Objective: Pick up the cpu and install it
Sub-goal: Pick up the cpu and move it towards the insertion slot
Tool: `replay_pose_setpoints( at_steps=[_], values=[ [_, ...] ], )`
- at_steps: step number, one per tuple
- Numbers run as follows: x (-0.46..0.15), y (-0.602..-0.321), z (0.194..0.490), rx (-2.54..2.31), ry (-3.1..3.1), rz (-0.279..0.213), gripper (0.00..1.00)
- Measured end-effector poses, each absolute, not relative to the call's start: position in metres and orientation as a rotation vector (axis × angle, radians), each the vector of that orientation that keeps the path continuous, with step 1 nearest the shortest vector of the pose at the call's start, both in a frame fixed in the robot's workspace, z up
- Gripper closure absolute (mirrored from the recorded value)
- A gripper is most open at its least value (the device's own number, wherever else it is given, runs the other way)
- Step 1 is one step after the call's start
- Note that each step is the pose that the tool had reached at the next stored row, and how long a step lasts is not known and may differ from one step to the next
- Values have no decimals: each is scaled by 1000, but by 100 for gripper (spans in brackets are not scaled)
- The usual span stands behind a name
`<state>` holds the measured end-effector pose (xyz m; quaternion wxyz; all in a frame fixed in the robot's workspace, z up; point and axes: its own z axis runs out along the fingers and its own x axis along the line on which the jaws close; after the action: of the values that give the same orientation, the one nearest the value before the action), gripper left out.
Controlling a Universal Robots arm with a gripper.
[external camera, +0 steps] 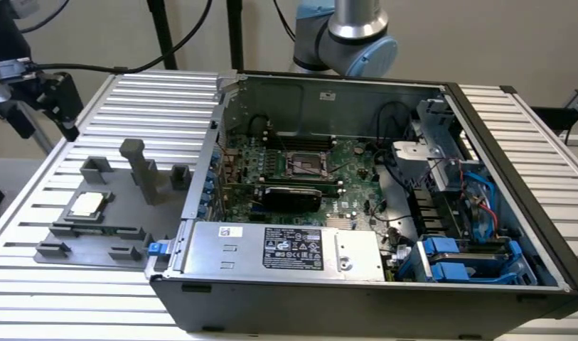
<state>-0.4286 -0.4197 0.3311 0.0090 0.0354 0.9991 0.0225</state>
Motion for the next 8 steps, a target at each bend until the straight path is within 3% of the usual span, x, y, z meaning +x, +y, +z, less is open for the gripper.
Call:
replay_pose_setpoints(
  at_steps=[8],
  values=[
    [-429, -422, 317, 111, 3121, 70, 29]
  ],
)
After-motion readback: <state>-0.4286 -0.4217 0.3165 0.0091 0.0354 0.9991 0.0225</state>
